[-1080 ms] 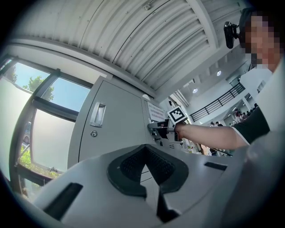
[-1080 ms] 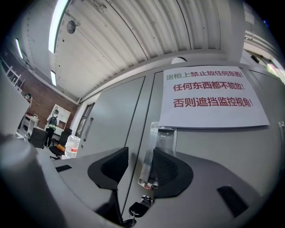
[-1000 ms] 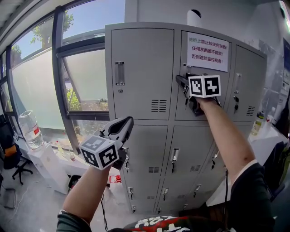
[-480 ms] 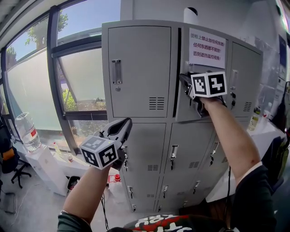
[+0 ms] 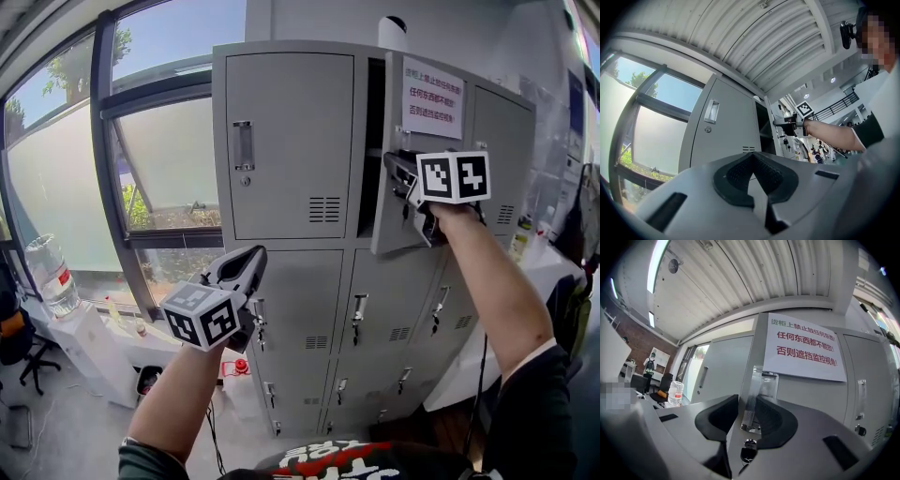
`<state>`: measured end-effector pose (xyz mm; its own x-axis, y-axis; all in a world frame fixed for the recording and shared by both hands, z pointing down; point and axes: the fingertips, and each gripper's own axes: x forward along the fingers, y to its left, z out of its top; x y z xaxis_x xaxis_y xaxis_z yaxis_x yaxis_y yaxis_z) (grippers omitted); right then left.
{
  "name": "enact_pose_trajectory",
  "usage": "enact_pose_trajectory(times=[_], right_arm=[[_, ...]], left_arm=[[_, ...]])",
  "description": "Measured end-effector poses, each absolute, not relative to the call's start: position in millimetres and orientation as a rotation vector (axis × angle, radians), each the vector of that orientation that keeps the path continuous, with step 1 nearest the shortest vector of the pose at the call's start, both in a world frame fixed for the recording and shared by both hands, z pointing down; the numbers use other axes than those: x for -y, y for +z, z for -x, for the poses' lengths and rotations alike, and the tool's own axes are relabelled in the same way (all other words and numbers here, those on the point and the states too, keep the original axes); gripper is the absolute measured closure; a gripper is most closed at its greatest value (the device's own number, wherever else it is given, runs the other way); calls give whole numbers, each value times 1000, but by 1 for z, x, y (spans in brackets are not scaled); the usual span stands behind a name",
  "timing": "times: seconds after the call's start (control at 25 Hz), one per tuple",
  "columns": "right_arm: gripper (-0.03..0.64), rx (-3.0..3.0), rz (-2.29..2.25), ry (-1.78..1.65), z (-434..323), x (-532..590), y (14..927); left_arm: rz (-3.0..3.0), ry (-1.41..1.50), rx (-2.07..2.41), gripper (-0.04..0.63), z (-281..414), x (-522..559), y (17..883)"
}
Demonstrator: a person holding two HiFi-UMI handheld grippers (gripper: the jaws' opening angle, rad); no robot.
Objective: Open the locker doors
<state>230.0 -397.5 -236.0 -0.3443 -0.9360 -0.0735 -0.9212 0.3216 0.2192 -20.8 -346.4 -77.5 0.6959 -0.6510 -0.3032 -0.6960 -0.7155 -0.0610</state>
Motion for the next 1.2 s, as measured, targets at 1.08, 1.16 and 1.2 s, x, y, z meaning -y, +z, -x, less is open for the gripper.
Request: enact_pose_trajectory(times=[1.08,1.16,1.2], right_arm=[[472,2293,-2021,-361,-341,251,-236],[476,2274,-2049,-360,-352,244,-236],[477,2265,-2062,-361,-358,241,-236]], left_arm=[[2829,338,-868,591,-27,315,-64],[2833,332,-853,591,-32,314,-64],[2834,330,-846,591,-34,314,-64]])
